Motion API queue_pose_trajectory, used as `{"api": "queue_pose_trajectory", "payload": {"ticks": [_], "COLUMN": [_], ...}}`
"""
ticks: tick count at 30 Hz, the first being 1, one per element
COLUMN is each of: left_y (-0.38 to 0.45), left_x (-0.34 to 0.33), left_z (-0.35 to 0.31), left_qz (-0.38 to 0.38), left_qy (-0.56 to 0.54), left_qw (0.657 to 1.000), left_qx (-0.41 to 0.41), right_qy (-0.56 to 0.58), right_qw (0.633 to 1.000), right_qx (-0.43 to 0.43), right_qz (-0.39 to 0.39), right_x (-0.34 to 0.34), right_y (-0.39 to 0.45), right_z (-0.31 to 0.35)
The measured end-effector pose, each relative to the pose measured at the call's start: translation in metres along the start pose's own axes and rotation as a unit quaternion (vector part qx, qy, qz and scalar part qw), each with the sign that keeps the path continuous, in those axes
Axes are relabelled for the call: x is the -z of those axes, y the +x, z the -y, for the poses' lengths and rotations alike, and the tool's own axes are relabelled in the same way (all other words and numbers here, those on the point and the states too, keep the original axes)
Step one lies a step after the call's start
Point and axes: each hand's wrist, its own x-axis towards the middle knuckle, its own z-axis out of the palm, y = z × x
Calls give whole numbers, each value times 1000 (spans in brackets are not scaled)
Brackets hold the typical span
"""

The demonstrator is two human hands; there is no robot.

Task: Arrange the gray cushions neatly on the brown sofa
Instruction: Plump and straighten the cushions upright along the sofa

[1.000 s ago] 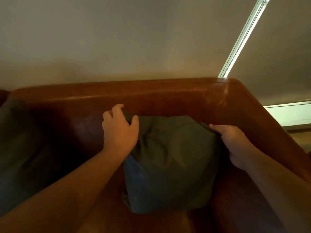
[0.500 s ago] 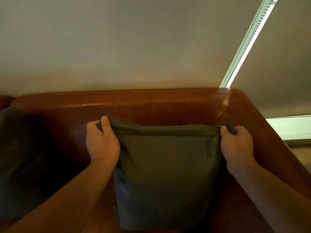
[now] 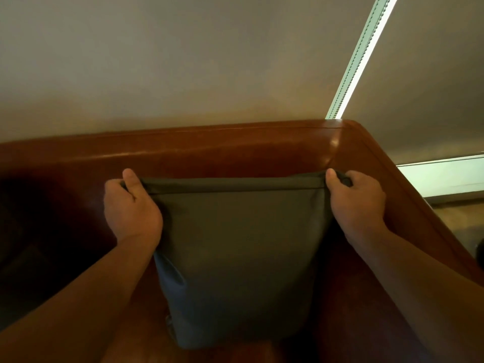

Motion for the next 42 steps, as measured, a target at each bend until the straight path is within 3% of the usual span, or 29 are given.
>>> {"api": "queue_pose_trajectory", "payload": {"ticks": [10,15,19,21,23,24,27,29,31,33,38,42], "left_y": [1,-14,-26,-35,-48,-57,-92,-120,-135,-133,-90,-66], "left_x": [12,38,60,71,79,82,85,84,76,57,-1,-27], "left_z": [-3,-3,-3,-2,-2,-2,5,22,40,50,55,65], "left_qz": [51,117,105,96,92,99,147,178,200,201,160,130], "left_qy": [20,43,59,79,106,111,83,59,51,76,201,215], "left_qw": [998,982,970,952,902,860,720,663,625,601,589,638], "left_qx": [-25,-140,-210,-280,-408,-489,-673,-724,-753,-770,-766,-728], "right_qy": [-20,-26,42,23,-57,-92,-147,-170,-245,-333,-380,-356], "right_qw": [999,997,998,996,970,937,795,718,665,646,669,689], "right_qx": [19,74,28,73,226,330,588,671,699,682,636,628], "right_qz": [-20,-1,-23,-43,-69,-66,19,77,101,81,62,70], "right_x": [1,7,15,26,37,41,32,10,-14,-35,-71,-90], "right_y": [-11,-18,-22,-33,-55,-70,-132,-172,-195,-189,-139,-116], "right_z": [5,18,27,27,26,22,1,-20,-29,-29,-24,-23]}}
